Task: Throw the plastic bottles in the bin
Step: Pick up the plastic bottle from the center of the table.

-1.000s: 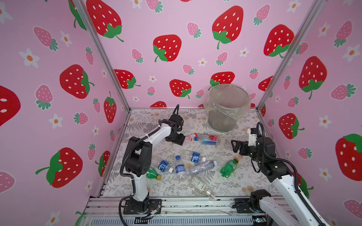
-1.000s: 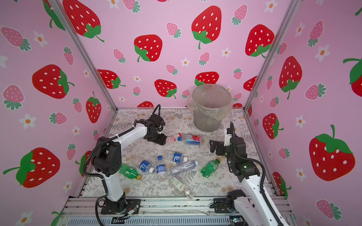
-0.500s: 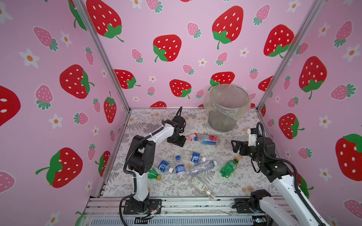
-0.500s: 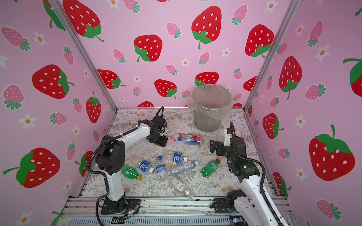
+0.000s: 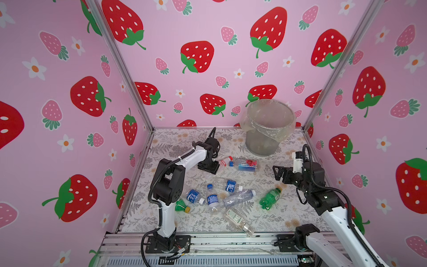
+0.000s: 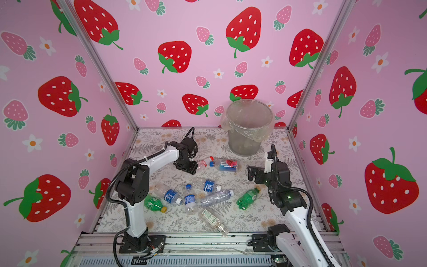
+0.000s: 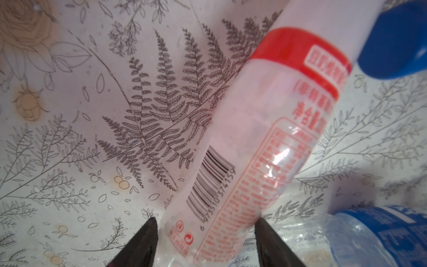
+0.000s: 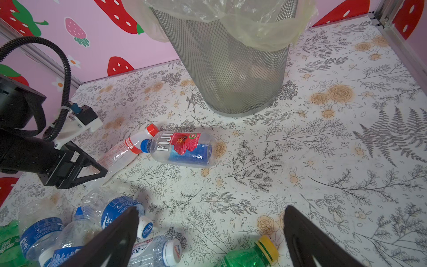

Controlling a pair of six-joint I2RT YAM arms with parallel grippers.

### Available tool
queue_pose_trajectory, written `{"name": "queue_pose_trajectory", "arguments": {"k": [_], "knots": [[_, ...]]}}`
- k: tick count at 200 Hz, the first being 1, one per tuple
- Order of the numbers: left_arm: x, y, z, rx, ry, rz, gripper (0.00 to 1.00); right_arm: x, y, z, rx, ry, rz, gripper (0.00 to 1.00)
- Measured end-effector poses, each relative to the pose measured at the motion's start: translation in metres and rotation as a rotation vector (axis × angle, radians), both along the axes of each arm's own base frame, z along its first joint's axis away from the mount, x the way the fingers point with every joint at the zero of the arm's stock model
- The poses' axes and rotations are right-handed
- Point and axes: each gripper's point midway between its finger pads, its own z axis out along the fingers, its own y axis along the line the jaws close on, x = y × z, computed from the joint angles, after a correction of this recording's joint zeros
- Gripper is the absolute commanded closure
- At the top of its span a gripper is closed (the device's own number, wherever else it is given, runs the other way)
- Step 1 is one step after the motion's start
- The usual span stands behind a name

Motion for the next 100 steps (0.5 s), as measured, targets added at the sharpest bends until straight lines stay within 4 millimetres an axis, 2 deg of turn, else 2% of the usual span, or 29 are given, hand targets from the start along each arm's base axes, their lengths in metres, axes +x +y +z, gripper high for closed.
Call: {"name": "queue_pose_trajectory", "arguments": {"k": [45, 73, 100], "knots": [[0.002, -0.005, 0.001, -0.015, 0.003, 0.003, 0.32, 0.0, 0.0, 0.0, -0.002, 0.0, -0.002, 0.01], [0.004, -0.008, -0.007, -0.012, 0.024, 0.003, 0.33, 0.0, 0.0, 0.0, -0.005, -0.001, 0.0, 0.01], [0.002, -0.006, -0.017, 0.001, 0.052, 0.007, 0.4, 0.0, 0.0, 0.0, -0.008, -0.001, 0.001, 0.01]]}}
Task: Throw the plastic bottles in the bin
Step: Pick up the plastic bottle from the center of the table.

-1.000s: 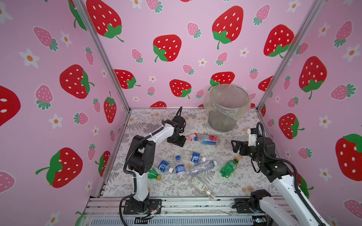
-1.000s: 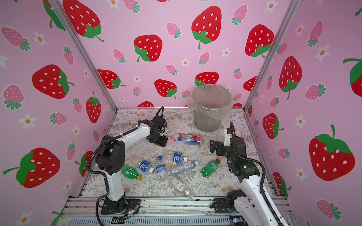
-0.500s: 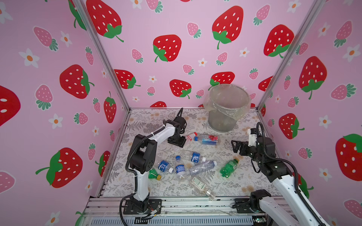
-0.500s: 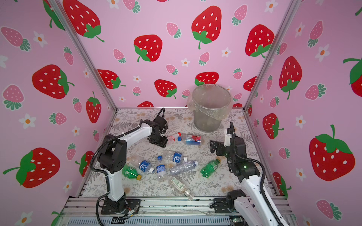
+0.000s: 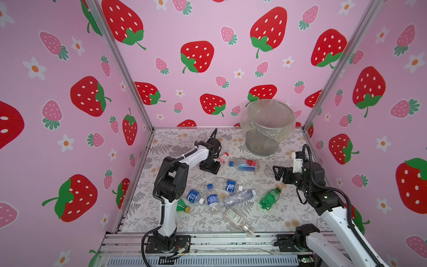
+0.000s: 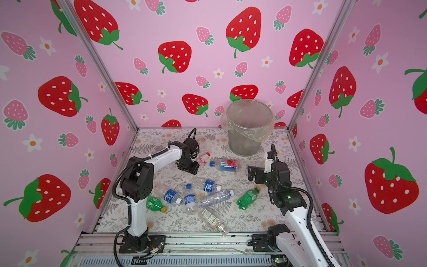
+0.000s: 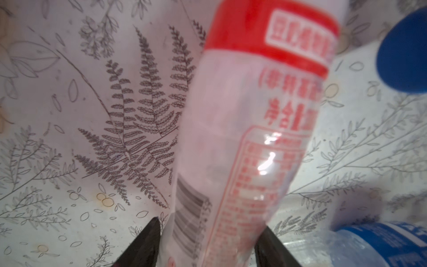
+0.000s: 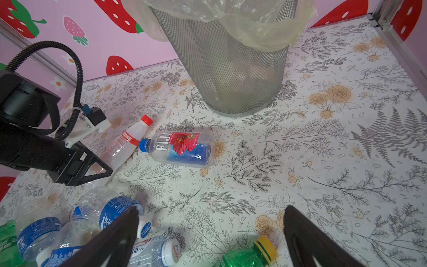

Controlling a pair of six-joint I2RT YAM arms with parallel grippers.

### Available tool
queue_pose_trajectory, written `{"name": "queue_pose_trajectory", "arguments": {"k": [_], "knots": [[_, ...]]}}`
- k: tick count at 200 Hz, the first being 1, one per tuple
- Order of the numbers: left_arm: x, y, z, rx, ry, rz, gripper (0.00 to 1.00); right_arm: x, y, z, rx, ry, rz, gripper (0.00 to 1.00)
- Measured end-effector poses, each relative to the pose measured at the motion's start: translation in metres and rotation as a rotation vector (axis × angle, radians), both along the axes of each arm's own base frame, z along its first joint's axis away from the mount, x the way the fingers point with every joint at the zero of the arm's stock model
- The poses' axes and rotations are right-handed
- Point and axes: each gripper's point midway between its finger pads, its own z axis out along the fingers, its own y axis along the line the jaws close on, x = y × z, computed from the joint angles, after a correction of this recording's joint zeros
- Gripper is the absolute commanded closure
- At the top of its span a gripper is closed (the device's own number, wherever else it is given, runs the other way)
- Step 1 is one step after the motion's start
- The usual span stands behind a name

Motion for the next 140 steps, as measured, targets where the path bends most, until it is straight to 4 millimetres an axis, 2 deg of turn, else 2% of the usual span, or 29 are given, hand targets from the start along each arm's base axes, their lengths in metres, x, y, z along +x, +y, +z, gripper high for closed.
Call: {"name": "queue_pose_trajectory", "arguments": {"k": [53, 78, 105, 140], "knots": [[-0.002, 0.001, 0.002, 0.001, 0.006, 0.016, 0.43, -0.001, 0.0, -0.001, -0.002, 0.003, 0.0, 0.01], [0.001, 0.001, 0.015, -0.002, -0.011, 0.022, 0.43, -0.001, 0.0, 0.0, -0.002, 0.001, 0.0, 0.01], [0.006, -0.001, 0.051, -0.035, -0.082, 0.039, 0.43, -0.001, -0.001, 0.0, -0.002, 0.002, 0.0, 0.01], [0.008, -0.002, 0.124, -0.135, -0.241, 0.096, 0.43, -0.001, -0.001, 0.0, -0.003, 0.001, 0.0, 0.01]]}}
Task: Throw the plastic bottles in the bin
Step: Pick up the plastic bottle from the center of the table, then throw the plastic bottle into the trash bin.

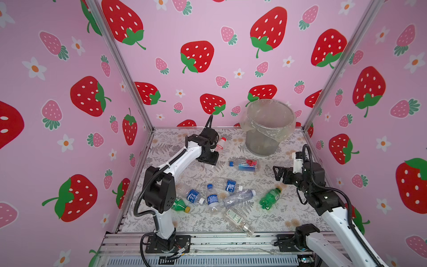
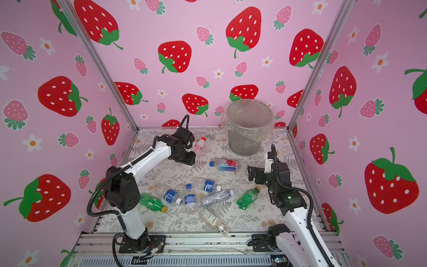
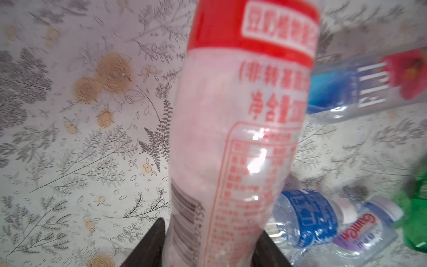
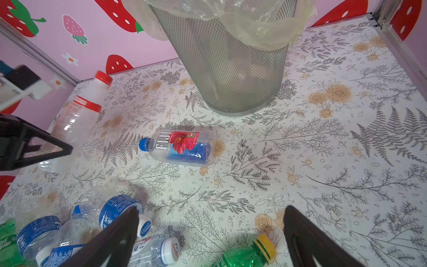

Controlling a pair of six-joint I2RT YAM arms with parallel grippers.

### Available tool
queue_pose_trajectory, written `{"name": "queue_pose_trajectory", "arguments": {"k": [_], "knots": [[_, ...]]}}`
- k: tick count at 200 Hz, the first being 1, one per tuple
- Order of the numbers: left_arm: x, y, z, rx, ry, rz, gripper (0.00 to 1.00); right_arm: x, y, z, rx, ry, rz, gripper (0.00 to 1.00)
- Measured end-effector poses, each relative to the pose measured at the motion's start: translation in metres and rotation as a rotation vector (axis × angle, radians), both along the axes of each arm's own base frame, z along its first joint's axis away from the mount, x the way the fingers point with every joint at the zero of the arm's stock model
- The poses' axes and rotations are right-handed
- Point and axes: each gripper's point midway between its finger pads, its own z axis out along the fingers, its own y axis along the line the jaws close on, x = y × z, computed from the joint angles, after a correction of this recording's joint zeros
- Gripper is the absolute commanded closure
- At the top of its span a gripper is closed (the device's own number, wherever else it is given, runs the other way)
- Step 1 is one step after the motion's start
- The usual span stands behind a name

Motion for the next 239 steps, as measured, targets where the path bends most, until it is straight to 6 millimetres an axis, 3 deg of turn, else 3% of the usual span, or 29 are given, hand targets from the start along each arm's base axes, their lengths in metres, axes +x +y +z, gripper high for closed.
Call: {"name": "queue_pose_trajectory", "arguments": {"k": [33, 70, 100, 145, 210, 222, 239], "knots": [[-0.004, -0.001, 0.06, -0.113, -0.131, 0.054, 0.43, 0.001, -0.002, -0.001, -0.007, 0.0, -0.012, 0.01], [-0.019, -0.004, 0.1, -0.268, -0.244, 0.068, 0.43, 0.001, -0.004, -0.001, -0.013, -0.001, -0.024, 0.01], [-0.03, -0.01, 0.114, -0.38, -0.308, 0.052, 0.44, 0.003, -0.009, 0.0, -0.017, -0.007, -0.055, 0.01], [-0.026, -0.03, 0.12, -0.526, -0.362, 0.024, 0.44, -0.001, -0.02, -0.005, -0.014, -0.022, -0.114, 0.01], [-0.028, -0.053, 0.125, -0.594, -0.388, -0.011, 0.44, -0.005, -0.032, 0.014, -0.009, -0.096, -0.171, 0.01], [-0.03, -0.062, 0.13, -0.593, -0.381, -0.029, 0.44, -0.005, -0.034, 0.015, -0.01, -0.102, -0.178, 0.01], [-0.023, -0.086, 0.157, -0.604, -0.4, -0.073, 0.44, -0.005, -0.035, 0.016, -0.013, -0.105, -0.184, 0.01]]}}
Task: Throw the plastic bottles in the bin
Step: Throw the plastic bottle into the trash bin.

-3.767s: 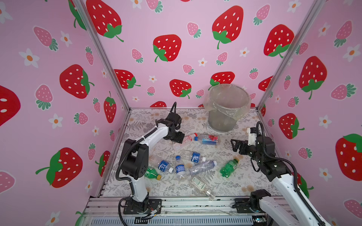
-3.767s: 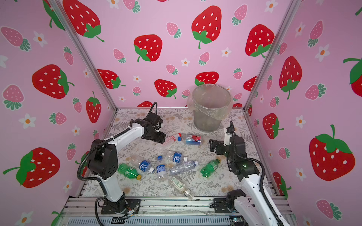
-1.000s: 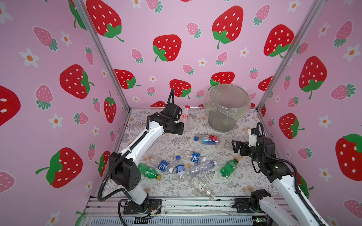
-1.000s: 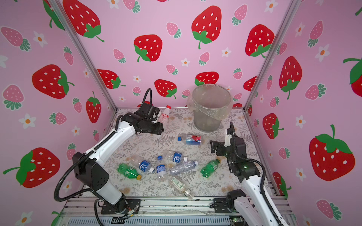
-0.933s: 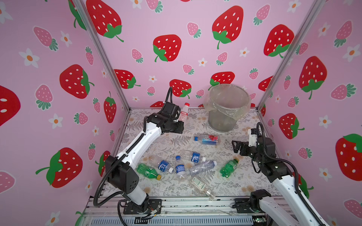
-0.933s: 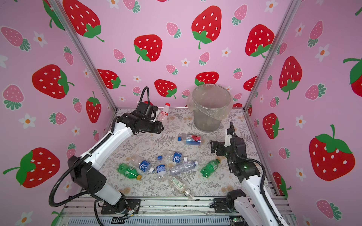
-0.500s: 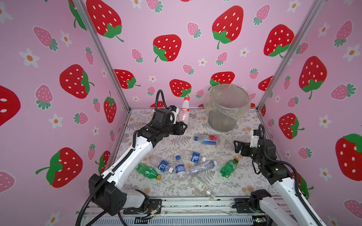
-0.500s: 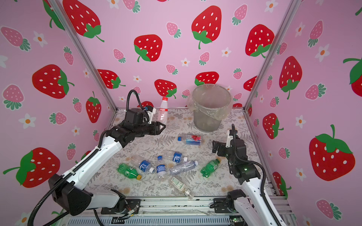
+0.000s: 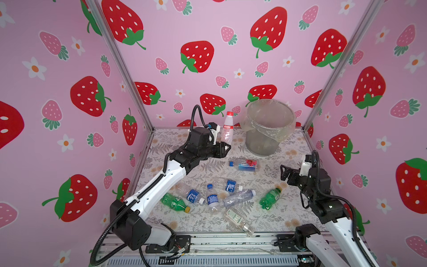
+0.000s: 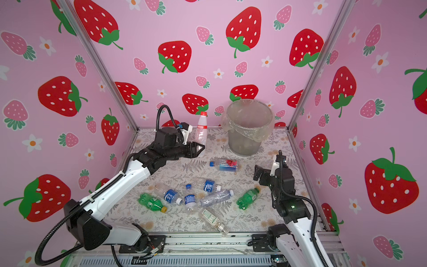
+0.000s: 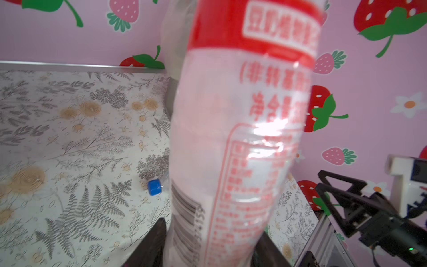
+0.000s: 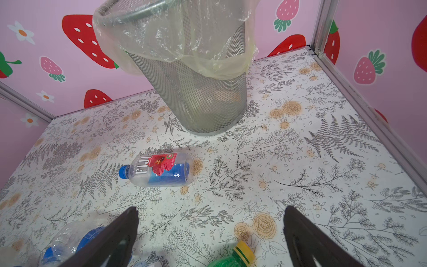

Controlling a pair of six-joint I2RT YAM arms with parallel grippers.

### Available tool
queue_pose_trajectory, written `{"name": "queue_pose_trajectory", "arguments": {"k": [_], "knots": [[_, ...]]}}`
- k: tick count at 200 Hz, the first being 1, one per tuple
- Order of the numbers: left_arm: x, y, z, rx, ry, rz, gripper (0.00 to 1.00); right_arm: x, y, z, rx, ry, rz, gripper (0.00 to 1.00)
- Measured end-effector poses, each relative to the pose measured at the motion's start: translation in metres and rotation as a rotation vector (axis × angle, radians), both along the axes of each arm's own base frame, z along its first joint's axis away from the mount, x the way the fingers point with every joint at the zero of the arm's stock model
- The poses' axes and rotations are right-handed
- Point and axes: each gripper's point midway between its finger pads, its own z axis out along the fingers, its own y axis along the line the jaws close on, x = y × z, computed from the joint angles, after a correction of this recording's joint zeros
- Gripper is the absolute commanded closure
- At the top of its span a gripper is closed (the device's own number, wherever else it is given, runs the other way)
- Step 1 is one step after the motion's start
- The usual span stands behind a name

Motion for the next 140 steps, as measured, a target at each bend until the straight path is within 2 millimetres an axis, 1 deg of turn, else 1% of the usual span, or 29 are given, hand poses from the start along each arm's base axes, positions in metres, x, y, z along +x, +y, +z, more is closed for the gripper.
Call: {"name": "queue_pose_trajectory", "arguments": {"k": [24, 33, 36, 38, 43, 46, 48, 52, 53, 55, 58, 62, 65, 73, 79, 88, 102, 111, 112, 120, 124, 127, 140], "knots": [[0.022, -0.038, 0.051, -0.032, -0.078, -0.034, 0.41, 0.0, -0.001, -0.001, -0.003, 0.003, -0.006, 0.01], [0.035, -0.054, 0.071, -0.052, -0.111, -0.038, 0.38, 0.001, -0.001, -0.002, -0.004, 0.005, -0.006, 0.01], [0.039, -0.057, 0.075, -0.054, -0.117, -0.039, 0.38, 0.001, -0.001, -0.002, -0.004, 0.006, -0.007, 0.01], [0.041, -0.061, 0.082, -0.063, -0.124, -0.041, 0.37, 0.001, -0.001, -0.002, -0.004, 0.007, -0.007, 0.01], [0.05, -0.07, 0.09, -0.073, -0.139, -0.041, 0.36, 0.001, -0.001, -0.003, -0.005, 0.01, -0.007, 0.01], [0.055, -0.075, 0.099, -0.084, -0.156, -0.042, 0.35, 0.001, -0.001, -0.003, -0.006, 0.01, -0.007, 0.01], [0.059, -0.078, 0.1, -0.087, -0.158, -0.041, 0.34, 0.002, -0.001, -0.004, -0.006, 0.012, -0.007, 0.01], [0.065, -0.084, 0.109, -0.099, -0.172, -0.043, 0.29, 0.002, -0.001, -0.004, -0.007, 0.013, -0.007, 0.01], [0.069, -0.087, 0.112, -0.105, -0.183, -0.042, 0.27, 0.002, -0.001, -0.004, -0.007, 0.013, -0.007, 0.01], [0.073, -0.091, 0.111, -0.104, -0.184, -0.044, 0.24, 0.002, -0.001, -0.004, -0.007, 0.013, -0.007, 0.01], [0.077, -0.096, 0.121, -0.124, -0.2, -0.044, 0.18, 0.002, -0.001, -0.004, -0.007, 0.014, -0.007, 0.01], [0.085, -0.103, 0.125, -0.136, -0.222, -0.049, 0.08, 0.002, -0.001, -0.004, -0.007, 0.015, -0.007, 0.01], [0.091, -0.108, 0.131, -0.156, -0.24, -0.045, 0.01, 0.002, -0.001, -0.004, -0.007, 0.014, -0.007, 0.01], [0.105, -0.122, 0.136, -0.193, -0.279, -0.045, 0.01, 0.002, -0.001, -0.004, -0.007, 0.015, -0.007, 0.01], [0.114, -0.129, 0.134, -0.213, -0.294, -0.044, 0.01, 0.002, -0.001, -0.005, -0.008, 0.015, -0.008, 0.01], [0.126, -0.14, 0.116, -0.219, -0.283, -0.047, 0.01, 0.002, -0.001, -0.005, -0.008, 0.016, -0.009, 0.01], [0.142, -0.154, 0.071, -0.186, -0.208, -0.044, 0.01, 0.002, -0.001, -0.005, -0.009, 0.017, -0.011, 0.01], [0.148, -0.16, 0.046, -0.164, -0.167, -0.041, 0.01, 0.002, -0.002, -0.005, -0.01, 0.016, -0.013, 0.01], [0.15, -0.16, 0.039, -0.157, -0.158, -0.04, 0.01, 0.002, -0.002, -0.005, -0.01, 0.016, -0.013, 0.01], [0.151, -0.162, 0.015, -0.134, -0.111, -0.043, 0.01, 0.001, -0.002, -0.005, -0.011, 0.015, -0.015, 0.01], [0.152, -0.161, 0.014, -0.136, -0.114, -0.036, 0.01, 0.001, -0.003, -0.004, -0.011, 0.014, -0.017, 0.01], [0.152, -0.161, 0.016, -0.146, -0.122, -0.032, 0.01, 0.0, -0.003, -0.004, -0.01, 0.012, -0.017, 0.01], [0.142, -0.149, 0.022, -0.128, -0.109, -0.019, 0.01, -0.002, -0.005, 0.001, -0.004, -0.004, -0.021, 0.01]]}}
